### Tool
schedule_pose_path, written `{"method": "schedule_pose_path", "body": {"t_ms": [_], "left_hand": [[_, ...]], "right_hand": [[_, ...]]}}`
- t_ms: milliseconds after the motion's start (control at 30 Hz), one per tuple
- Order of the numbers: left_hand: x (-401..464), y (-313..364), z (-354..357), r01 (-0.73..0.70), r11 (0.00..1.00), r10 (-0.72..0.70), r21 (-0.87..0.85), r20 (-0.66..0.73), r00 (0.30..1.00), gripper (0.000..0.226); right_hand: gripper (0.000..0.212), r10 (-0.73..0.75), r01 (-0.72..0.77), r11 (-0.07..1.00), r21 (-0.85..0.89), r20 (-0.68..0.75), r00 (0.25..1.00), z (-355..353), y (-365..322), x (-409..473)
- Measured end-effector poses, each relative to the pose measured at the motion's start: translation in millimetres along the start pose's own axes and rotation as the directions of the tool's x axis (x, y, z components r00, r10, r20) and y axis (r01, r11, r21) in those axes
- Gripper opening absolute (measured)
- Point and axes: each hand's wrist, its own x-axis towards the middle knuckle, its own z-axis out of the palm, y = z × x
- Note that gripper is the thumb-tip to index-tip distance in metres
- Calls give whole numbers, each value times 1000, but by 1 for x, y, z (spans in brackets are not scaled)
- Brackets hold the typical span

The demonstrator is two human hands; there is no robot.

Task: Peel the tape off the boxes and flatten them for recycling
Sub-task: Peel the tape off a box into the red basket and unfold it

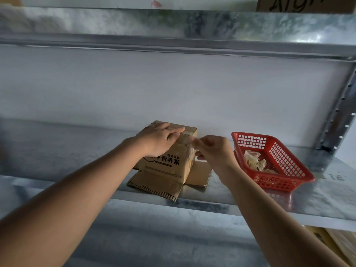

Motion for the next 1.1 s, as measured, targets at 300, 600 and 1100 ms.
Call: {"method": "schedule_pose_path", "body": {"t_ms": [300, 600, 1100], "left_hand": [[0, 1, -4, 3, 1000, -3, -13, 10, 1000, 54], [-1, 2, -2, 0, 1000, 0, -24, 12, 1000, 53], [2, -1, 1, 5, 1000, -5, -23, -8, 1000, 53]], "right_hand": [[7, -220, 195, 968, -158, -159, 963, 2, -4, -5], [4, -563, 539, 820, -192, -103, 820, -9, 3, -31], [15, -411, 413, 899, -143, 48, 910, 7, -7, -2]]}}
